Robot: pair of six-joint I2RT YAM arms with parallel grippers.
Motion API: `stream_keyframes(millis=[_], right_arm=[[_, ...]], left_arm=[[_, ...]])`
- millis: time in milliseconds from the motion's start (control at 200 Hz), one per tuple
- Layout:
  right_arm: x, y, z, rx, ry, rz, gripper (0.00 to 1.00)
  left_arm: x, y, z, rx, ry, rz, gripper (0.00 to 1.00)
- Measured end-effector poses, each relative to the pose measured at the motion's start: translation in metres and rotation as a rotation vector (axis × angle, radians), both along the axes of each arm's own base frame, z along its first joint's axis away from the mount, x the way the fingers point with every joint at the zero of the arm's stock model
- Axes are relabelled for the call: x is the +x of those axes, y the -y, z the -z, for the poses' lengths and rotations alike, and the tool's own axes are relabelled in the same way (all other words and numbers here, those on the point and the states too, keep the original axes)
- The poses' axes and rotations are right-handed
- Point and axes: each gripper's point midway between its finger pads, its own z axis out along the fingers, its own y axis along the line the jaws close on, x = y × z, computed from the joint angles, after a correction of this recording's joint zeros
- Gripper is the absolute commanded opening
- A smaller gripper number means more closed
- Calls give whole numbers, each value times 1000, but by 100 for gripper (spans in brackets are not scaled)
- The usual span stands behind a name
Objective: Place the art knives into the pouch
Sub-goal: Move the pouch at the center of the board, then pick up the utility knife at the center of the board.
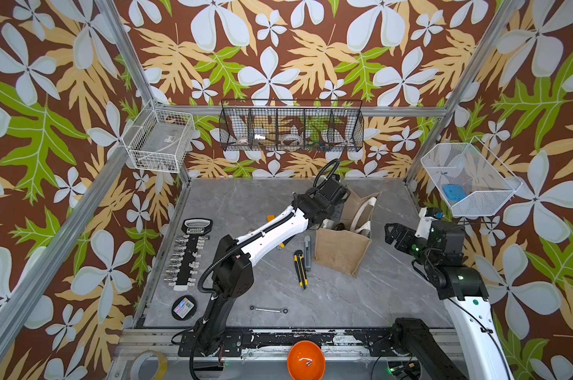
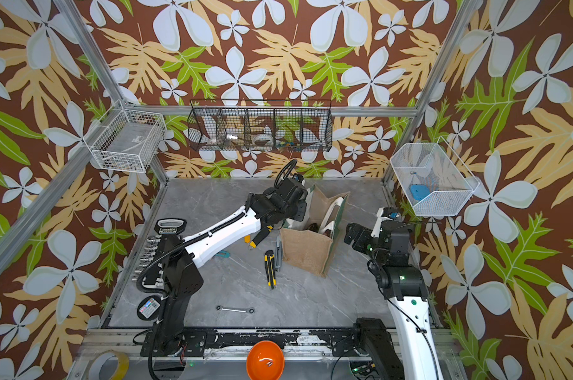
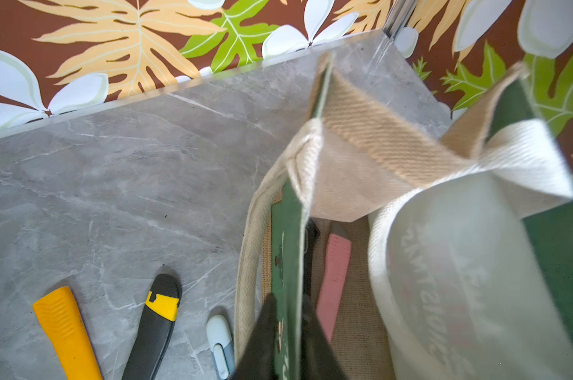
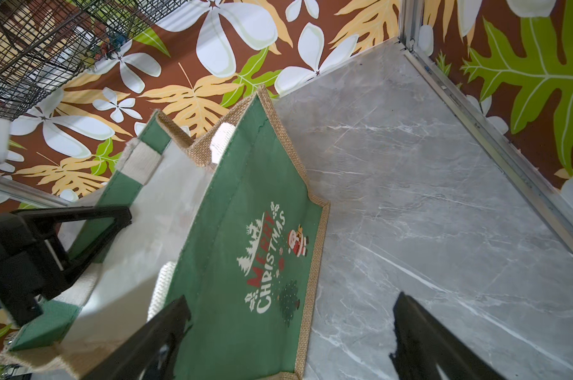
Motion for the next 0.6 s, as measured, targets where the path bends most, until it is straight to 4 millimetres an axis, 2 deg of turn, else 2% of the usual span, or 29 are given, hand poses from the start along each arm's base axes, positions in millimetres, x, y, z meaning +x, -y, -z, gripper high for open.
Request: stream_keyframes(millis=[55, 130, 325, 460, 601], right_arm=[[0, -2, -1, 5, 5, -9, 97], [0, -3, -1, 7, 6, -13, 97], [-2, -7, -10, 7, 26, -45, 97], [-4, -12, -13, 8, 32, -77, 96], [-7, -20, -10, 21, 35, -123, 95]], left_arm=[[-1, -1, -11, -24, 15, -3, 61], [-1, -3, -25, -49, 38, -7, 71], [-9, -26, -38, -34, 69, -36, 80], [-19, -63, -31, 4, 70, -81, 84], [-33, -119, -12, 40, 51, -161, 85]])
